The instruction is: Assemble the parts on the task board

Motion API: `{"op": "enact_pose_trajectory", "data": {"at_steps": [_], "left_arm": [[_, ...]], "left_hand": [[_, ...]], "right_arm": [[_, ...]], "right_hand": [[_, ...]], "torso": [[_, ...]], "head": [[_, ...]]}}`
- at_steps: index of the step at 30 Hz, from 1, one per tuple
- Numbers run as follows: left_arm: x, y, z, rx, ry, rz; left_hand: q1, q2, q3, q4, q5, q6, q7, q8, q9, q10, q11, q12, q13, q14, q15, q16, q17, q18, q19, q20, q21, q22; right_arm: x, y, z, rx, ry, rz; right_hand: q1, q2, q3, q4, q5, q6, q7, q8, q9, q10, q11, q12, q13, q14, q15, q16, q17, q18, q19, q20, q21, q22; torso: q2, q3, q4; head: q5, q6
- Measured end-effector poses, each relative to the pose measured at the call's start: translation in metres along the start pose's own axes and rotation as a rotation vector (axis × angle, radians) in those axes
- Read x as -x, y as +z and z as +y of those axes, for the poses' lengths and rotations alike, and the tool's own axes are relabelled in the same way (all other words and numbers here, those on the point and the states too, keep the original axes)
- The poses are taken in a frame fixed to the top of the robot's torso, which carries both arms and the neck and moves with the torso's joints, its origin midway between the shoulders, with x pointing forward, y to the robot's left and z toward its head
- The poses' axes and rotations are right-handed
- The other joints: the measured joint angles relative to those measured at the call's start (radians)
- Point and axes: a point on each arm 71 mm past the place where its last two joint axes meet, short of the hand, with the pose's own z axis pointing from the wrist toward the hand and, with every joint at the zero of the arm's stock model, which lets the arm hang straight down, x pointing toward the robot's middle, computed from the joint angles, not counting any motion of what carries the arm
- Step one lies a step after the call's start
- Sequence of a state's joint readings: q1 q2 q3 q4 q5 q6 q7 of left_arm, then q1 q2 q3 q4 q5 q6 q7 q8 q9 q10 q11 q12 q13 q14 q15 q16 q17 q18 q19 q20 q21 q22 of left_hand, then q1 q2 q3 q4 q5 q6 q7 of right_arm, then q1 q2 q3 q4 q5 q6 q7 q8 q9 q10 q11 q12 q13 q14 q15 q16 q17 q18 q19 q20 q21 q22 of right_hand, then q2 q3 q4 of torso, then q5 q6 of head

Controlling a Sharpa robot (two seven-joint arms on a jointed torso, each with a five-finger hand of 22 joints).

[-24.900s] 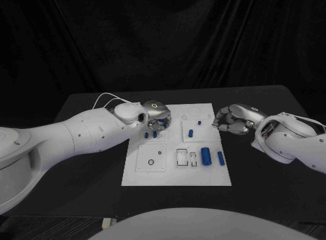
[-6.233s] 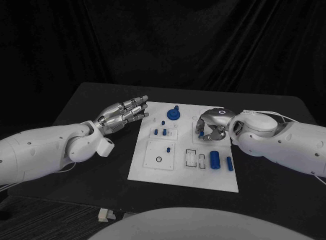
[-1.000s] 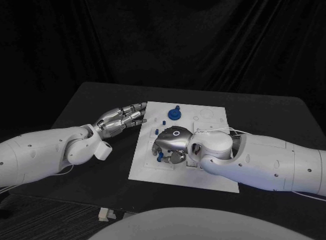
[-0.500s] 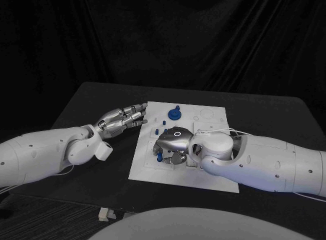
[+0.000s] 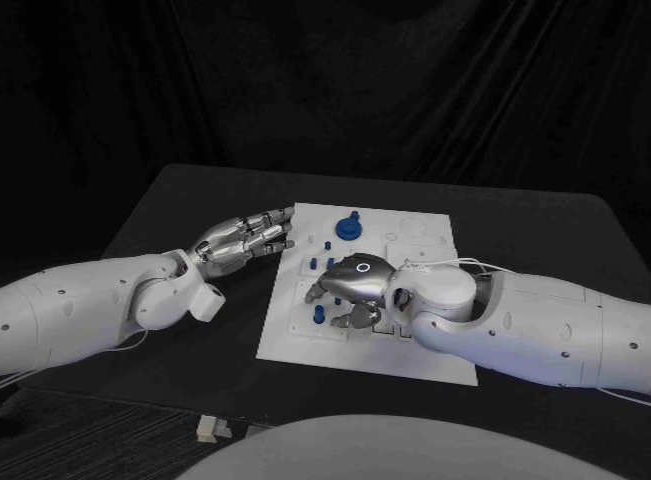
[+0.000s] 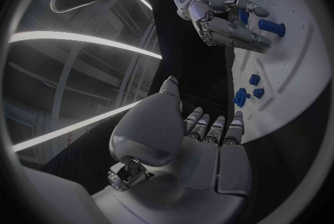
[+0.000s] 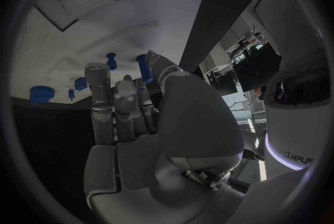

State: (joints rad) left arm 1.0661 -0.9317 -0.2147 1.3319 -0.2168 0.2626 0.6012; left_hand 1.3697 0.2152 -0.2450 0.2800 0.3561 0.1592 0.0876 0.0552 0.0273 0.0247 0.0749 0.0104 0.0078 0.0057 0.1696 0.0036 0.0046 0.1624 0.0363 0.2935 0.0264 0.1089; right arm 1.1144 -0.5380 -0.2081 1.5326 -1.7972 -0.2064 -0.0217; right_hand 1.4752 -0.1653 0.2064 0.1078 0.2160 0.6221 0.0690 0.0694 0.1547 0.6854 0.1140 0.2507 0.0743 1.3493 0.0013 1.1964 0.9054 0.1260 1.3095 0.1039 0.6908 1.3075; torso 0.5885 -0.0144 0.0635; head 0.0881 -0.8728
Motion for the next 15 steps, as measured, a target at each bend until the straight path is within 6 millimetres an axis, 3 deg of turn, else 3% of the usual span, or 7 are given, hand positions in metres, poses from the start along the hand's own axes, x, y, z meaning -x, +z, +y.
{"op": "enact_pose_trajectory", "data": {"at_steps": [2,4,6,10,13,14,15], "left_arm": [[0.0,0.0,0.0,0.001,0.0,0.0],[0.0,0.0,0.0,0.001,0.0,0.0],[0.0,0.0,0.0,0.001,0.0,0.0],[0.0,0.0,0.0,0.002,-0.001,0.001],[-0.001,0.0,0.0,0.002,-0.002,0.001],[-0.001,-0.001,0.0,0.002,-0.001,0.0],[-0.001,-0.001,0.0,0.001,-0.001,0.0]], "left_hand": [[0.001,0.001,0.0,0.0,0.0,0.0,0.0,0.0,0.0,0.0,0.0,0.0,0.0,0.0,0.0,0.0,0.0,0.0,0.0,0.0,0.0,0.0],[0.004,0.004,0.0,0.0,0.0,0.0,0.0,0.0,0.0,0.0,0.0,0.0,0.0,0.0,0.0,0.0,0.0,0.0,0.0,0.0,0.0,0.0],[0.004,0.004,0.0,0.0,0.0,0.0,0.0,0.0,0.0,0.0,0.0,0.0,0.0,0.0,0.0,0.0,0.0,0.0,0.0,0.0,0.0,0.0],[0.004,0.004,0.0,0.0,0.0,0.0,0.0,0.0,0.0,0.0,0.0,0.0,0.0,0.0,0.0,0.0,0.0,0.0,0.0,0.0,0.0,0.0],[0.004,0.004,0.0,0.0,0.004,0.004,0.004,0.0,0.0,0.0,0.0,0.0,0.0,0.0,0.0,0.0,0.0,0.0,0.0,0.0,0.0,0.0],[0.004,0.004,0.0,0.0,0.004,0.004,0.004,0.0,0.0,0.0,0.0,0.0,0.0,0.0,0.0,0.0,0.0,0.0,0.0,0.0,0.0,0.0],[0.004,0.004,0.0,0.0,0.004,0.004,0.004,0.0,0.0,0.0,0.0,0.0,0.0,0.0,0.0,0.0,0.0,0.0,0.0,0.0,0.0,0.0]], "right_arm": [[0.004,-0.006,-0.003,-0.004,-0.003,-0.027],[0.011,-0.01,-0.006,-0.006,-0.01,-0.059],[0.023,-0.017,-0.01,-0.009,-0.02,-0.106],[0.049,-0.035,-0.021,-0.024,-0.033,-0.203],[0.07,-0.05,-0.032,-0.054,-0.027,-0.271],[0.076,-0.055,-0.036,-0.067,-0.02,-0.289],[0.08,-0.058,-0.039,-0.076,-0.015,-0.299]], "right_hand": [[0.043,-0.015,-0.045,0.057,0.0,-0.106,-0.018,-0.012,-0.039,-0.053,0.001,-0.003,-0.005,0.0,0.0,-0.004,-0.004,0.015,0.0,0.0,-0.007,0.0],[0.102,-0.048,-0.08,0.157,-0.008,-0.195,-0.038,-0.019,-0.071,-0.098,-0.001,-0.004,-0.006,0.0,0.0,-0.005,-0.005,0.015,0.0,0.0,-0.013,0.0],[0.11,-0.056,-0.092,0.181,-0.009,-0.21,-0.043,-0.019,-0.079,-0.11,-0.003,-0.004,-0.006,0.0,0.0,-0.005,-0.006,0.015,0.0,0.0,-0.013,0.0],[0.128,-0.042,-0.082,0.183,0.001,-0.174,-0.038,-0.019,-0.079,-0.111,-0.004,0.018,-0.005,0.0,0.0,-0.005,0.0,0.015,0.0,0.0,-0.013,0.0],[0.178,0.008,-0.034,0.139,0.046,-0.078,-0.023,0.001,-0.069,-0.079,-0.005,0.058,-0.001,0.0,-0.001,-0.005,0.003,0.015,0.0,0.0,-0.013,0.0],[0.19,0.02,0.012,0.105,0.029,0.033,-0.005,0.023,-0.055,-0.037,-0.007,0.095,0.003,-0.003,-0.004,-0.003,0.008,0.015,0.004,-0.008,-0.009,0.0],[0.19,0.02,0.023,0.097,0.026,0.055,0.0,0.027,-0.052,-0.028,-0.008,0.103,0.003,-0.003,-0.004,-0.002,0.009,0.015,0.003,-0.009,-0.006,0.0]], "torso": [[0.0,0.0,0.0],[0.0,0.0,0.0],[0.0,0.0,0.0],[0.0,0.0,-0.0001],[-0.001,0.0,-0.0001],[-0.001,0.0,-0.0001],[-0.001,0.0,-0.0001]], "head": [[-0.001,0.0],[-0.003,0.0],[-0.005,0.0],[-0.01,0.0],[-0.012,0.0],[-0.014,0.0],[-0.014,0.0]]}}
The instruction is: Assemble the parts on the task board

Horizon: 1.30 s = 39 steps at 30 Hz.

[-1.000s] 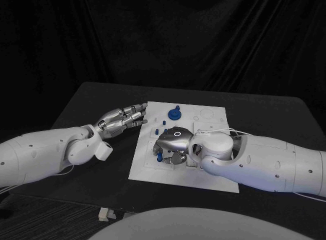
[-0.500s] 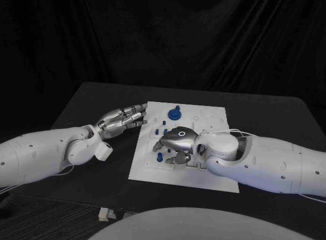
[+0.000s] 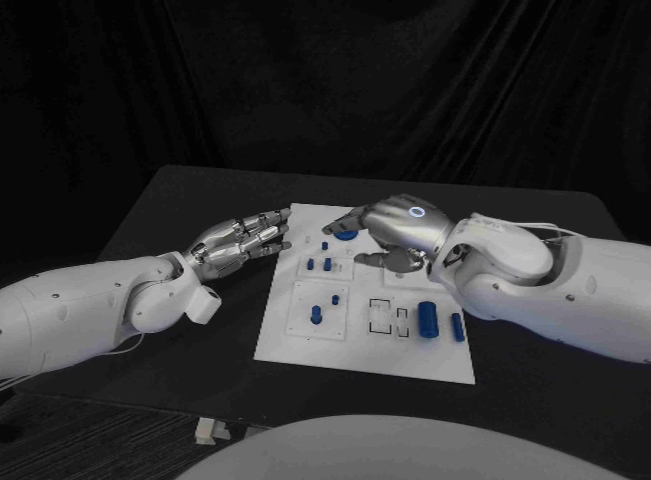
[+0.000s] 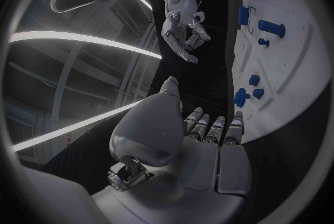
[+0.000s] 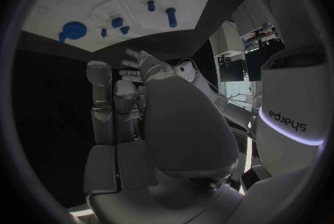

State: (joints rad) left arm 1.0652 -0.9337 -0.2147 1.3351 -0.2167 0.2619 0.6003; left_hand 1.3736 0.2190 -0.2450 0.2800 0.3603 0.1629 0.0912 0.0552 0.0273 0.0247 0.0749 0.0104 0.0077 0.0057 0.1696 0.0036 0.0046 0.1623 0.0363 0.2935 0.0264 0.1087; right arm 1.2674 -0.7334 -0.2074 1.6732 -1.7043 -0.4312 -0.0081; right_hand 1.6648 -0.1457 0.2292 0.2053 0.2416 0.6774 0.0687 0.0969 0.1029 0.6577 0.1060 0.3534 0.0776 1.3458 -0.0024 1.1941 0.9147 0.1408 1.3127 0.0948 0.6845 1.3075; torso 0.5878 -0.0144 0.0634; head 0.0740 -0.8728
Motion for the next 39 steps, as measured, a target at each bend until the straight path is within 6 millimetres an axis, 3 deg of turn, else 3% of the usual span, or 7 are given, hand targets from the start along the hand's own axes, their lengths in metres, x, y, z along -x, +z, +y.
{"op": "enact_pose_trajectory", "data": {"at_steps": [4,7,13,19,23,30,39], "left_arm": [[0.0,0.0,0.0,-0.002,0.001,-0.003],[0.0,-0.001,0.0,-0.004,0.002,-0.004],[0.0,-0.002,-0.001,-0.006,0.004,-0.008],[0.0,-0.002,-0.001,-0.007,0.007,-0.013],[0.0,-0.001,-0.001,-0.007,0.007,-0.012],[-0.001,-0.001,-0.001,-0.008,0.008,-0.013],[0.0,-0.001,-0.001,-0.008,0.008,-0.013]], "left_hand": [[0.0,0.0,0.0,0.0,0.004,0.0,0.0,0.0,0.0,0.0,0.0,0.0,0.001,0.0,0.0,0.0,0.0,0.0,0.0,0.0,0.0,0.0],[0.0,0.0,0.0,0.0,0.004,0.0,0.0,0.0,0.0,0.0,0.0,0.0,0.001,0.0,0.0,0.0,0.0,0.0,0.0,0.0,0.0,0.001],[0.0,0.0,0.003,-0.003,0.004,0.0,0.0,0.004,0.001,0.0,0.0,0.004,0.001,0.0,0.0,0.0,0.0,0.0,0.0,0.0,0.0,0.001],[0.0,0.0,0.003,-0.003,0.004,0.0,0.0,0.004,0.001,0.0,0.0,0.004,0.001,0.0,0.0,0.0,0.0,0.0,0.0,0.0,0.0,0.001],[0.0,0.0,0.003,-0.003,0.004,0.0,0.0,0.004,0.001,0.0,0.0,0.004,0.001,0.0,0.0,0.0,0.0,0.0,0.0,0.0,0.0,-0.011],[0.0,0.0,0.0,-0.006,0.004,0.004,0.004,0.004,0.001,0.0,0.0,0.004,0.002,0.0,0.0,0.0,0.0,0.0,-0.004,-0.004,-0.004,-0.021],[0.0,0.0,0.0,-0.006,0.004,0.007,0.007,0.004,0.002,0.004,0.004,0.004,0.002,0.0,0.0,0.0,0.0,0.0,-0.004,-0.004,-0.004,-0.021]], "right_arm": [[0.019,-0.016,-0.022,-0.09,0.045,-0.036],[0.025,-0.03,-0.039,-0.175,0.083,-0.035],[0.023,-0.051,-0.063,-0.328,0.141,0.048],[0.013,-0.061,-0.077,-0.468,0.165,0.198],[0.004,-0.063,-0.082,-0.547,0.163,0.308],[-0.009,-0.065,-0.086,-0.65,0.152,0.47],[-0.017,-0.066,-0.086,-0.709,0.151,0.573]], "right_hand": [[-0.018,0.017,0.08,-0.036,-0.022,0.141,0.037,0.041,0.018,0.121,0.003,0.082,0.011,0.002,-0.002,0.007,0.007,0.0,0.001,-0.002,0.021,0.0],[-0.091,0.009,0.087,-0.02,-0.064,0.256,0.058,0.096,0.042,0.29,-0.031,0.205,0.06,0.005,0.0,0.007,-0.002,0.0,-0.005,0.004,0.023,0.0],[-0.258,-0.011,0.016,0.041,-0.095,0.351,0.019,0.128,0.07,0.377,-0.093,0.642,0.385,-0.007,-0.047,-0.038,-0.061,0.0,-0.02,-0.028,-0.054,0.0],[-0.408,-0.002,-0.017,0.068,-0.112,0.414,-0.001,0.162,0.099,0.622,-0.109,0.941,0.912,0.09,-0.061,0.128,0.209,-0.001,0.053,-0.044,0.135,0.0],[-0.571,-0.012,-0.032,0.081,-0.127,0.468,-0.024,0.186,0.13,0.764,-0.13,1.076,1.193,0.12,-0.077,0.231,0.377,-0.025,0.099,-0.064,0.282,0.0],[-0.753,-0.011,-0.132,0.088,-0.131,0.558,-0.061,0.24,0.213,0.809,-0.155,1.174,1.231,0.121,-0.099,0.324,0.393,-0.04,0.12,-0.086,0.381,0.0],[-0.819,0.028,-0.173,0.091,-0.131,0.593,-0.085,0.284,0.325,0.81,-0.175,1.204,1.23,0.12,-0.12,0.363,0.393,-0.056,0.149,-0.107,0.509,0.0]], "torso": [[0.0,0.0,0.0],[0.0,0.0,0.0],[0.0,0.0001,0.0005],[0.0,-0.0002,0.0004],[0.0,-0.0001,0.0003],[0.001,0.0003,-0.0003],[0.002,0.0005,0.0008]], "head": [[-0.009,0.0],[-0.014,0.0],[-0.025,0.0],[-0.035,0.0],[-0.042,0.0],[-0.045,0.0],[-0.048,0.0]]}}
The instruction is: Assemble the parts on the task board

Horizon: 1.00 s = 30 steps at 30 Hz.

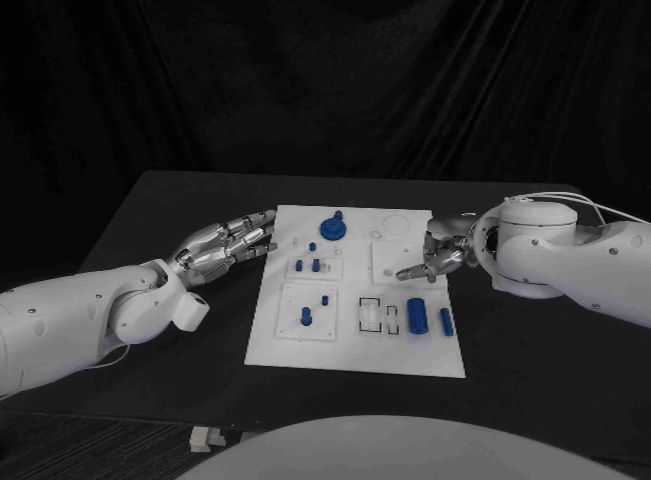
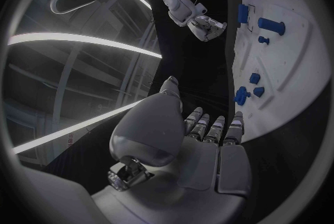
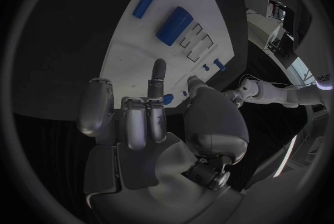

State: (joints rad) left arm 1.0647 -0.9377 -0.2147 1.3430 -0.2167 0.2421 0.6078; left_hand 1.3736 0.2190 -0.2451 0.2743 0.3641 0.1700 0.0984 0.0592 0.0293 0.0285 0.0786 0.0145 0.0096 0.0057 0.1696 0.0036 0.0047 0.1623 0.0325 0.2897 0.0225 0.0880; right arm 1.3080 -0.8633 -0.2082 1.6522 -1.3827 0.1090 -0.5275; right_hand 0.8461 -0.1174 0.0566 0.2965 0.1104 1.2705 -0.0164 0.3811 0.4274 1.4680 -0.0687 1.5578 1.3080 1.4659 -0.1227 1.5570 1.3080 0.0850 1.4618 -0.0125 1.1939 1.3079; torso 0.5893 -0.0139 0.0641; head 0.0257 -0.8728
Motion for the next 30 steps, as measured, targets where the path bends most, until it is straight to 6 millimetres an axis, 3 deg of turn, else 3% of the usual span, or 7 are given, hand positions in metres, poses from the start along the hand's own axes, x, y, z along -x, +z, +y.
{"op": "enact_pose_trajectory", "data": {"at_steps": [5,6,8,17,25,30], "left_arm": [[0.0,0.001,0.0,0.0,0.0,0.001],[-0.001,0.001,0.0,0.0,-0.001,0.002],[-0.001,0.001,0.0,0.0,-0.001,0.003],[-0.001,0.001,0.001,0.001,-0.001,0.003],[-0.001,0.001,0.001,0.003,-0.001,0.003],[-0.002,0.002,0.002,0.003,-0.003,0.005]], "left_hand": [[0.0,0.0,0.0,0.0,0.0,0.0,0.0,0.0,0.0,0.0,0.0,0.0,0.0,0.0,0.0,0.0,0.0,0.0,0.0,0.0,0.0,0.0],[0.0,0.0,0.0,0.0,0.0,0.0,0.0,0.0,0.0,0.0,0.0,0.0,0.0,0.0,0.0,0.0,0.0,0.0,0.0,0.0,0.0,0.0],[0.0,0.0,0.0,0.0,0.0,0.0,0.0,0.0,0.0,0.0,0.0,0.0,0.0,0.0,0.0,0.0,0.0,0.0,0.0,0.0,0.0,0.0],[0.0,0.0,0.0,0.0,0.004,0.0,0.0,0.0,0.0,0.0,0.0,0.0,0.0,0.0,0.0,0.0,0.0,0.0,0.0,0.0,0.0,0.001],[0.0,0.0,0.0,0.0,0.004,0.0,0.0,0.0,0.0,0.002,0.002,0.0,0.001,0.0,0.0,0.0,0.0,0.0,0.0,0.0,0.0,0.002],[0.0,0.0,0.0,0.0,0.004,0.0,0.0,0.0,0.0,0.003,0.003,0.0,0.001,0.0,0.0,0.0,0.0,0.0,0.0,0.0,0.0,0.003]], "right_arm": [[-0.005,0.002,0.001,-0.016,-0.001,0.035],[-0.007,0.002,0.001,-0.018,0.0,0.041],[-0.009,0.003,0.001,-0.022,0.003,0.055],[-0.02,0.004,0.0,-0.032,0.029,0.097],[-0.026,0.004,-0.001,-0.038,0.042,0.121],[-0.03,0.005,-0.001,-0.042,0.039,0.136]], "right_hand": [[-0.014,0.014,-0.003,-0.003,0.009,0.015,-0.008,0.012,0.04,0.0,-0.007,0.003,0.0,0.0,-0.007,0.004,0.0,0.0,0.004,-0.004,0.038,0.0],[-0.026,0.026,-0.003,-0.003,0.014,0.022,-0.015,0.023,0.067,-0.001,-0.015,0.009,0.0,0.0,-0.015,0.009,0.0,-0.012,0.006,-0.009,0.057,0.0],[-0.034,0.034,-0.003,-0.003,0.017,0.023,-0.016,0.025,0.08,-0.002,-0.016,0.01,0.0,0.001,-0.017,0.011,0.0,-0.016,0.004,-0.011,0.064,0.0],[-0.023,0.054,-0.006,-0.006,0.029,0.018,-0.011,-0.014,0.072,-0.002,-0.016,0.01,0.0,0.001,-0.017,0.011,0.0,-0.016,0.004,-0.011,0.078,0.0],[0.027,0.063,-0.005,-0.011,0.114,0.01,-0.003,-0.067,0.06,-0.002,-0.016,0.01,0.0,0.001,-0.017,0.011,0.0,-0.016,0.003,-0.011,0.081,0.0],[0.039,0.062,-0.008,-0.014,0.126,-0.01,0.009,-0.097,0.052,-0.003,-0.012,0.01,0.0,0.0,-0.01,0.011,0.0,-0.015,0.003,-0.011,0.081,0.0]], "torso": [[0.0,0.0,0.0005],[0.0,0.0,0.0004],[0.0,0.0,0.0004],[-0.001,0.0,-0.0001],[0.0,0.0,-0.0001],[0.0,0.0,-0.0002]], "head": [[-0.001,0.0],[-0.001,0.0],[-0.001,0.0],[0.001,0.0],[-0.001,0.0],[-0.001,0.0]]}}
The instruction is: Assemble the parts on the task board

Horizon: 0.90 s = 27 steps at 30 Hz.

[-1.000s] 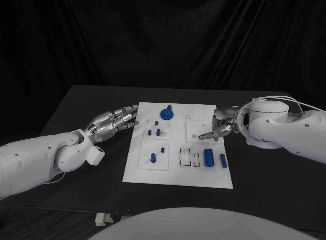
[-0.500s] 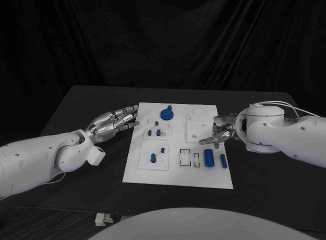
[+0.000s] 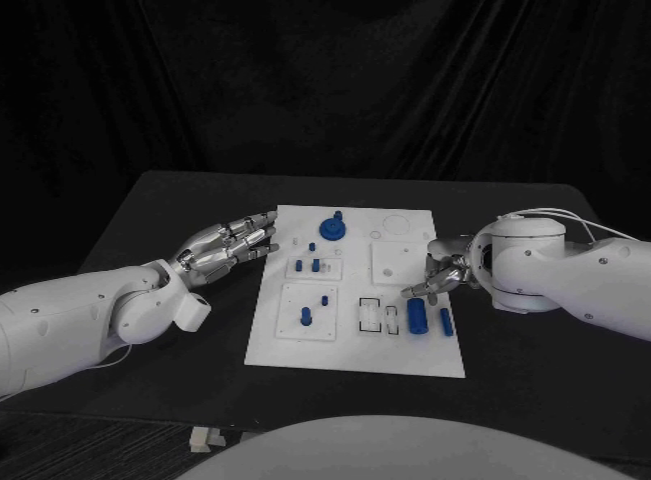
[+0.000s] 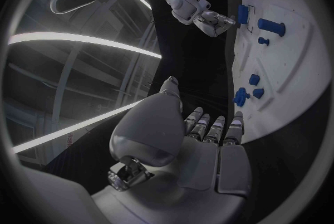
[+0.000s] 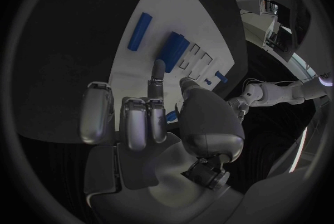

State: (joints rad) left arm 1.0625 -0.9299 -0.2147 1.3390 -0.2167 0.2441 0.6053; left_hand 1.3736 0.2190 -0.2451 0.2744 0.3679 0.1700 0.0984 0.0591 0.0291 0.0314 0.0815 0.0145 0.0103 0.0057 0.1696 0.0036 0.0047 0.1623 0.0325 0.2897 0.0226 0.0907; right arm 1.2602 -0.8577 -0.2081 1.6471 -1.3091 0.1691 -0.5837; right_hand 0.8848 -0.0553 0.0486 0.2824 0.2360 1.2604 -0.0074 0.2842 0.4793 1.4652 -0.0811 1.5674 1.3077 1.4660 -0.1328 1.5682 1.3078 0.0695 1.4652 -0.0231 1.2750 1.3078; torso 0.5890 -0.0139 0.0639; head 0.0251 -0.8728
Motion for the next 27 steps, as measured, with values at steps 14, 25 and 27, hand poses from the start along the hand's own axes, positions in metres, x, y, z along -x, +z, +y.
{"op": "enact_pose_trajectory", "data": {"at_steps": [14,25,27], "left_arm": [[0.0,-0.001,0.001,0.003,-0.001,-0.001],[0.001,-0.001,0.002,0.006,-0.002,0.0],[0.001,-0.001,0.002,0.006,-0.002,0.0]], "left_hand": [[0.0,0.0,0.0,0.0,0.0,0.004,0.004,0.0,0.0,0.003,0.003,0.004,0.001,0.0,0.0,0.0,0.0,0.0,0.0,0.0,0.0,0.001],[0.004,0.004,0.0,0.0,0.0,0.004,0.004,0.0,0.0,0.009,0.009,0.008,0.003,0.0,0.0,0.0,0.0,0.0,0.0,0.0,0.0,0.002],[0.004,0.004,0.0,0.0,0.0,0.004,0.004,0.0,0.0,0.01,0.01,0.008,0.003,0.0,0.0,0.0,0.0,0.0,0.0,0.0,0.0,0.002]], "right_arm": [[-0.013,0.003,-0.001,-0.009,-0.002,0.034],[-0.022,0.008,0.003,-0.006,-0.007,0.05],[-0.023,0.008,0.004,-0.006,-0.008,0.052]], "right_hand": [[0.0,0.0,-0.022,0.006,-0.028,-0.046,0.025,-0.058,-0.02,0.001,0.022,0.0,0.0,0.0,0.014,0.0,0.0,0.0,0.0,0.014,0.0,0.0],[-0.01,-0.01,-0.031,0.009,-0.067,-0.046,0.025,-0.068,-0.017,0.001,0.022,0.0,0.0,-0.001,0.021,-0.007,0.0,0.0,0.0,0.022,-0.025,0.0],[-0.004,-0.015,-0.031,0.009,-0.067,-0.046,0.025,-0.069,-0.016,0.001,0.022,0.0,0.0,-0.001,0.021,-0.007,0.0,0.0,0.0,0.022,-0.026,0.0]], "torso": [[0.0,0.0,-0.0002],[0.0,0.0,-0.0003],[0.0,0.0,-0.0003]], "head": [[0.005,0.0],[0.009,0.0],[0.009,0.0]]}}
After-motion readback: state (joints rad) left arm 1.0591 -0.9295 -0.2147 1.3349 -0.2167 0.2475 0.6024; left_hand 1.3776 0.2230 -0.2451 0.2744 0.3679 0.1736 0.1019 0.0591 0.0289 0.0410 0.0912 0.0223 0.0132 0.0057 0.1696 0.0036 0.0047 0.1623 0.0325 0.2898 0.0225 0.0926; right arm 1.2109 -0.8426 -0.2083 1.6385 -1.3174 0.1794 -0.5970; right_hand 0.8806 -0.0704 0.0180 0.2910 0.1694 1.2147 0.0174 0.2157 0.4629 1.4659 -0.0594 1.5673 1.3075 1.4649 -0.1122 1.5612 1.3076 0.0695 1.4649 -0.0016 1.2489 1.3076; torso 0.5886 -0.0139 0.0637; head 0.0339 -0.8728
